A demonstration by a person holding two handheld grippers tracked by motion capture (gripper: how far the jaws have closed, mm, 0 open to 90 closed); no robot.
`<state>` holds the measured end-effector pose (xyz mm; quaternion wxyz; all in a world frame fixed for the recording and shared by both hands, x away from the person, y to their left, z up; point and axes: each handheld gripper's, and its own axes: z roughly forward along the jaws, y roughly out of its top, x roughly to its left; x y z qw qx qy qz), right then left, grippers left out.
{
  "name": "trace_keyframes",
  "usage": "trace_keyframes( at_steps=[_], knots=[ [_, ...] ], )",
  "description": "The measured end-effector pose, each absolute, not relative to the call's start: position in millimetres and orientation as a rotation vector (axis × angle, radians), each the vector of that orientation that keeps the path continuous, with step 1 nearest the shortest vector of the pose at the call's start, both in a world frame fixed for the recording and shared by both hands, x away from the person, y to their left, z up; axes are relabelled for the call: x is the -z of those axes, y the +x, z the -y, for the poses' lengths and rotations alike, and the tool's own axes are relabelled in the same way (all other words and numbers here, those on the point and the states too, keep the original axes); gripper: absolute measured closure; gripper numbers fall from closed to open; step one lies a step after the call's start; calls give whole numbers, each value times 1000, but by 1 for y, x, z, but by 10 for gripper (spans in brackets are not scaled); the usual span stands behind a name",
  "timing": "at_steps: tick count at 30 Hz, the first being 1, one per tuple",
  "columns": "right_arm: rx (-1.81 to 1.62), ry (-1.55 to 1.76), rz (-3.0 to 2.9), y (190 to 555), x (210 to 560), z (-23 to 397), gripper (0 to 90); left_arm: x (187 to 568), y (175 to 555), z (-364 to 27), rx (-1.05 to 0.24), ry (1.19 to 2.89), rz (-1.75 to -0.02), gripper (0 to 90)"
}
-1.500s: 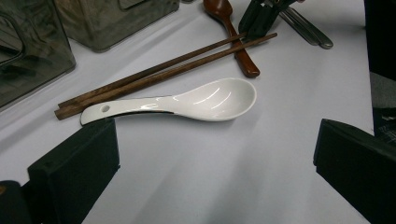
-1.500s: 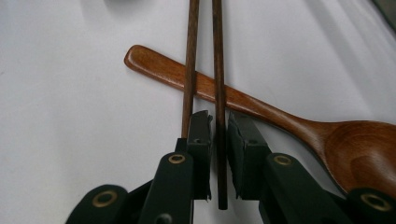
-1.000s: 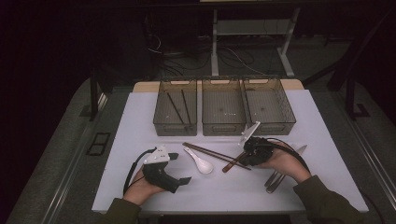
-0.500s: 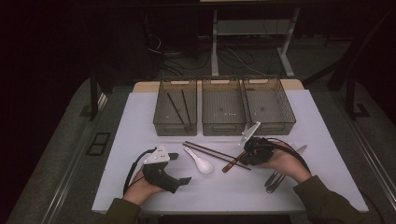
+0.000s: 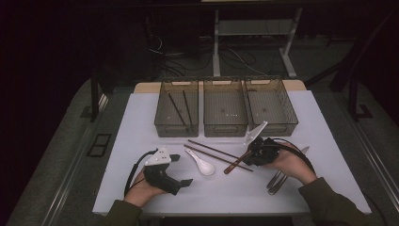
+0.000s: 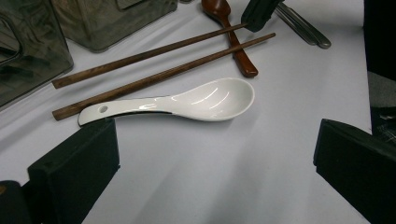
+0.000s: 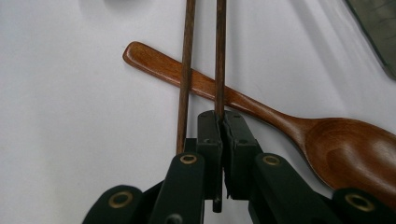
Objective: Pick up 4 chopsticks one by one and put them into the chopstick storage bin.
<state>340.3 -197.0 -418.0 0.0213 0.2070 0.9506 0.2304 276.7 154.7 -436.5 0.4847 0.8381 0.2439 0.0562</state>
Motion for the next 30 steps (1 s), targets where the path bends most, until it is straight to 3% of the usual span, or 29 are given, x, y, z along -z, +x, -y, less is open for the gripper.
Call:
trace_keyframes(
  at_steps=[30],
  knots=[
    [-1053, 795, -2835, 338, 400, 221, 853, 437, 277, -155, -134, 2042, -594, 0]
  ],
)
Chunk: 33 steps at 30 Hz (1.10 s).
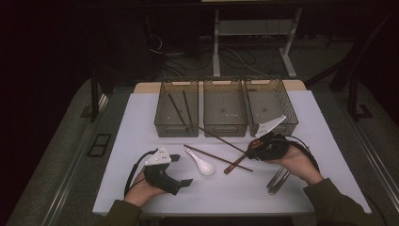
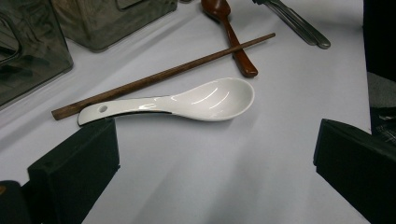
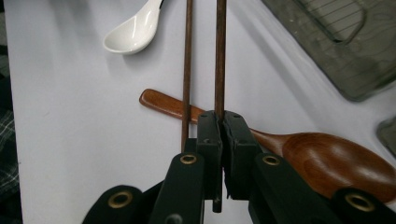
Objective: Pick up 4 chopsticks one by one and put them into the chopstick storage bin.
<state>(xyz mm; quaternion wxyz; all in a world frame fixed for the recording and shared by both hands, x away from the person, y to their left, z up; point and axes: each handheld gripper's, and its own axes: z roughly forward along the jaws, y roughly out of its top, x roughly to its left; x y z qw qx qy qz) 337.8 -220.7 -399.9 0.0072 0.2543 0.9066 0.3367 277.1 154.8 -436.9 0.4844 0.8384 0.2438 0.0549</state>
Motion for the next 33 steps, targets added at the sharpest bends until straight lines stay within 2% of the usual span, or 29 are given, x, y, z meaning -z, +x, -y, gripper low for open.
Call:
trace_keyframes(
  at_steps=[18, 33],
  knots=[
    [-1140, 875, -2758, 345, 388, 230, 853, 437, 277, -155, -133, 2042, -596, 0],
    [-1142, 927, -2717, 363, 375, 216, 853, 437, 277, -155, -134, 2038, -596, 0]
  ],
)
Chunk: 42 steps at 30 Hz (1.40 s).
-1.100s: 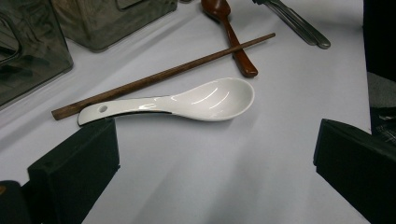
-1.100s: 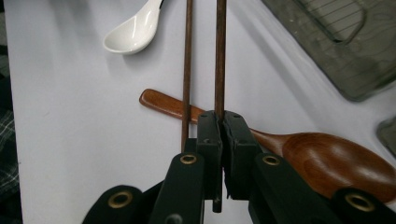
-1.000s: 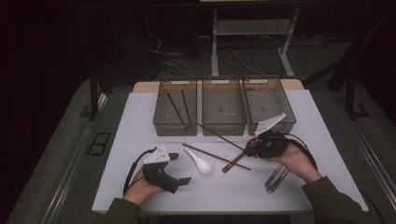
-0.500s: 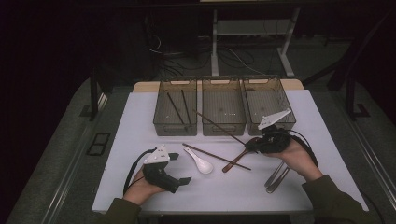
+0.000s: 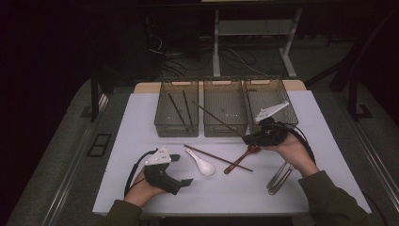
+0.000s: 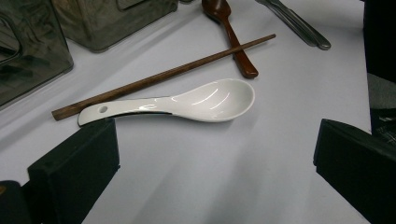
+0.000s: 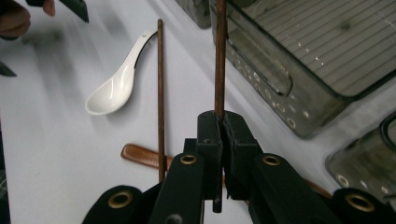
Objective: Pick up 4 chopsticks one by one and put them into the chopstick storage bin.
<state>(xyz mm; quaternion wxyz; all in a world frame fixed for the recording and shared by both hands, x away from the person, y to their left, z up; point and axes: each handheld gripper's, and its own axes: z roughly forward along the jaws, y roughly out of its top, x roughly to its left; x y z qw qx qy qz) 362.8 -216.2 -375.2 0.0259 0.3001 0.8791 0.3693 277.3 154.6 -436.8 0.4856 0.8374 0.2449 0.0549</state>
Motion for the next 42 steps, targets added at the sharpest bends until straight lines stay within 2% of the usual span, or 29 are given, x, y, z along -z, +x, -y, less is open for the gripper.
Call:
trace_keyframes(
  at_steps=[22, 42],
  knots=[
    [-1103, 1054, -2679, 405, 360, 170, 853, 436, 277, -155, -133, 2027, -598, 0],
    [-976, 1111, -2721, 455, 351, 108, 853, 434, 277, -156, -135, 2024, -590, 0]
  ],
)
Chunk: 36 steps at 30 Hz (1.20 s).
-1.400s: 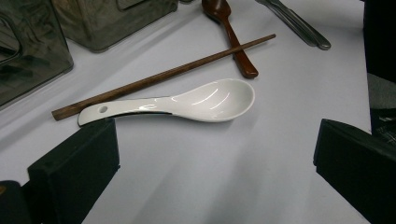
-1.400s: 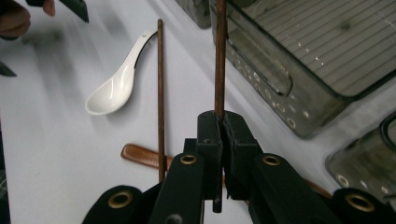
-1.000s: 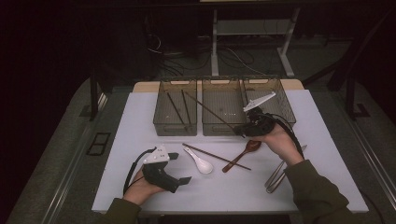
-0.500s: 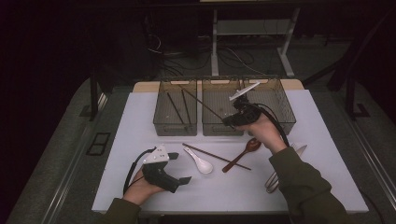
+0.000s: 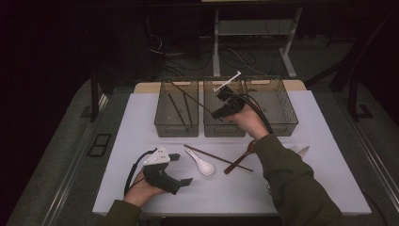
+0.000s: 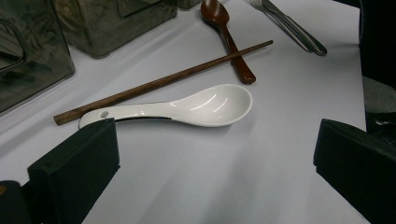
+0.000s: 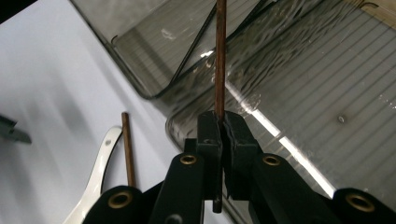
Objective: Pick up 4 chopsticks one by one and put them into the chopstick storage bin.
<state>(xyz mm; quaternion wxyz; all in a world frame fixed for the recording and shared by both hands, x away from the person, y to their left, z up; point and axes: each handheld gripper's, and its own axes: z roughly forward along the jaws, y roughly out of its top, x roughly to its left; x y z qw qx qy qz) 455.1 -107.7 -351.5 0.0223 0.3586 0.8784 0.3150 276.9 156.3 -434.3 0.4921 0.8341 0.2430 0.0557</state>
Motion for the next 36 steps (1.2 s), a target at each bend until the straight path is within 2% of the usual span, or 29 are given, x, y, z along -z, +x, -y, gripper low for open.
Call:
trace_keyframes(
  at_steps=[15, 36],
  knots=[
    [-835, 1203, -2716, 494, 347, 67, 850, 434, 276, -155, -123, 1999, -587, 0],
    [-744, 1245, -2710, 508, 353, 27, 837, 433, 276, -154, -112, 1999, -572, 0]
  ],
)
